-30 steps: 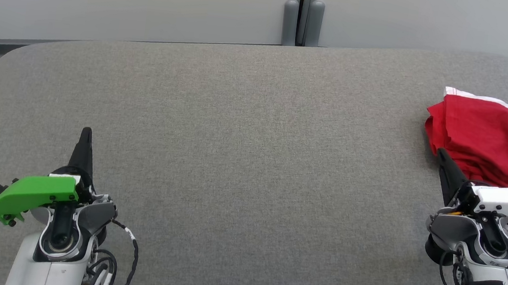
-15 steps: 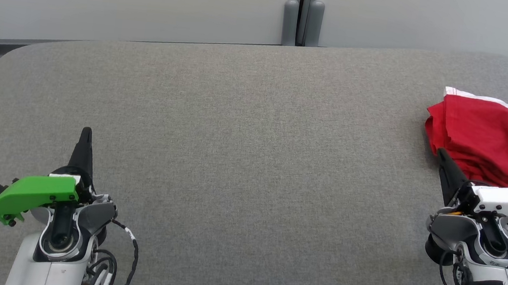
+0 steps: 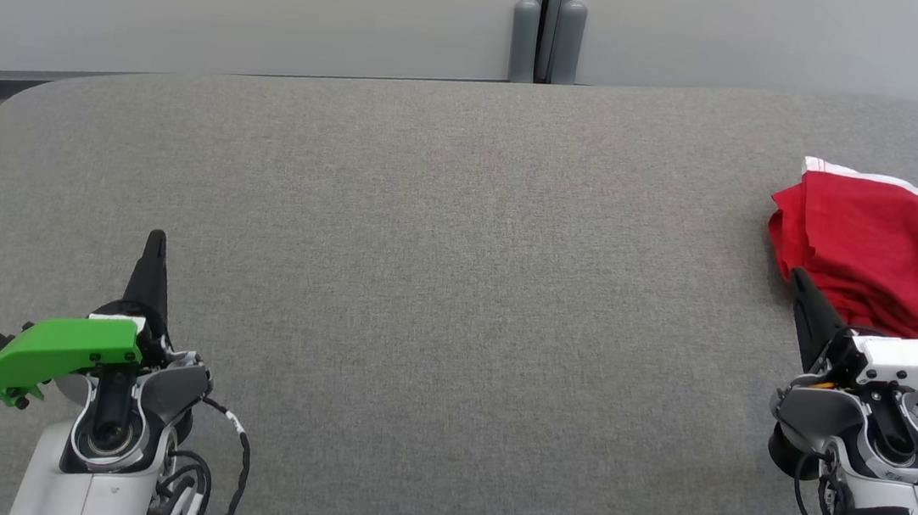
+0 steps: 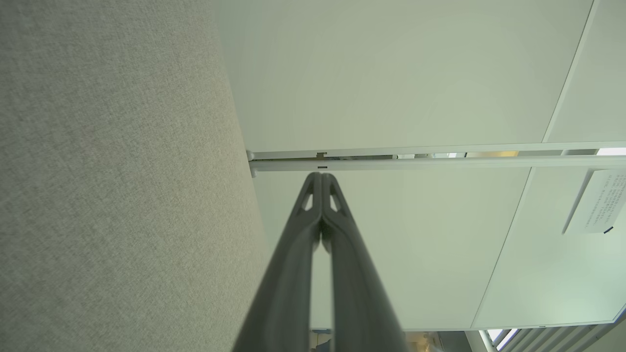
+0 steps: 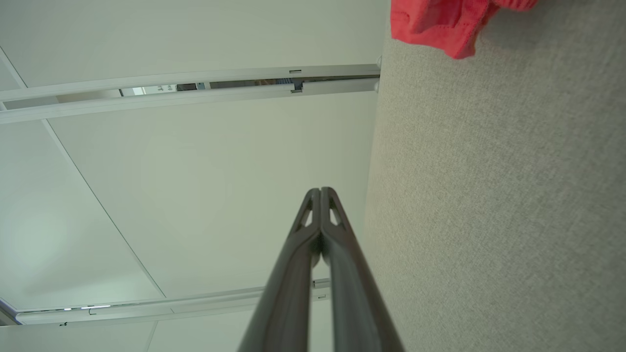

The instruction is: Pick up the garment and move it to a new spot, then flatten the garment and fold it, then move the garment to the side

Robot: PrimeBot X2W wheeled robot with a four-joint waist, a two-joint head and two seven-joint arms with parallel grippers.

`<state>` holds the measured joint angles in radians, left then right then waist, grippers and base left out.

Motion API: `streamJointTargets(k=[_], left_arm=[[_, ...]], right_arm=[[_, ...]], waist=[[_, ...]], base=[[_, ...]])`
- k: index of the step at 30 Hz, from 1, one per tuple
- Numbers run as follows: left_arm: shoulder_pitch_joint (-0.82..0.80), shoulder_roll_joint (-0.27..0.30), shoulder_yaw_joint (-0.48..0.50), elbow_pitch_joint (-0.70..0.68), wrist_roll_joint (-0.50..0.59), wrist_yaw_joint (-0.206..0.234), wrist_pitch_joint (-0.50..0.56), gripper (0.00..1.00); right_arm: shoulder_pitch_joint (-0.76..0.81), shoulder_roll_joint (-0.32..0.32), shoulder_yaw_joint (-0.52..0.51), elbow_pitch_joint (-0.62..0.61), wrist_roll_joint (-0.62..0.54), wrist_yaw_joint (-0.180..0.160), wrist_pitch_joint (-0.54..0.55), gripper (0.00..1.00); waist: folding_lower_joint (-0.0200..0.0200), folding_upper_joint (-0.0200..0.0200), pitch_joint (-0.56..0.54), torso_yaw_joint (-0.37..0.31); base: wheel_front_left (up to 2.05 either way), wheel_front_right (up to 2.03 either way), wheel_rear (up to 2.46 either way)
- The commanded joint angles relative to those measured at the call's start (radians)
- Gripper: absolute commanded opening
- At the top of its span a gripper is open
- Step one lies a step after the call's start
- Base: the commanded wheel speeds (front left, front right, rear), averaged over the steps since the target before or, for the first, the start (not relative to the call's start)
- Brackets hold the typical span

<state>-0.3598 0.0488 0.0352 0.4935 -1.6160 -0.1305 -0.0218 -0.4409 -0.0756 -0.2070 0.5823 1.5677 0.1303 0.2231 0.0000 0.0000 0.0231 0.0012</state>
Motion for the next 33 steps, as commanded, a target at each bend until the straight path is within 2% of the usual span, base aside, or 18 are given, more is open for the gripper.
streamJointTargets(k=[1, 33], left_arm=[[-0.014, 0.001, 0.004, 0.002, 0.000, -0.004, 0.001, 0.00], [-0.014, 0.001, 0.004, 0.002, 0.000, -0.004, 0.001, 0.00]], right_arm=[[-0.011, -0.003, -0.001, 0.002, 0.002, 0.001, 0.004, 0.00], [-0.011, -0.003, -0.001, 0.002, 0.002, 0.001, 0.004, 0.00]], waist=[[0.0000, 0.0000, 0.000, 0.000], [0.0000, 0.0000, 0.000, 0.000]], base=[[0.00, 0.00, 0.00], [0.00, 0.00, 0.00]])
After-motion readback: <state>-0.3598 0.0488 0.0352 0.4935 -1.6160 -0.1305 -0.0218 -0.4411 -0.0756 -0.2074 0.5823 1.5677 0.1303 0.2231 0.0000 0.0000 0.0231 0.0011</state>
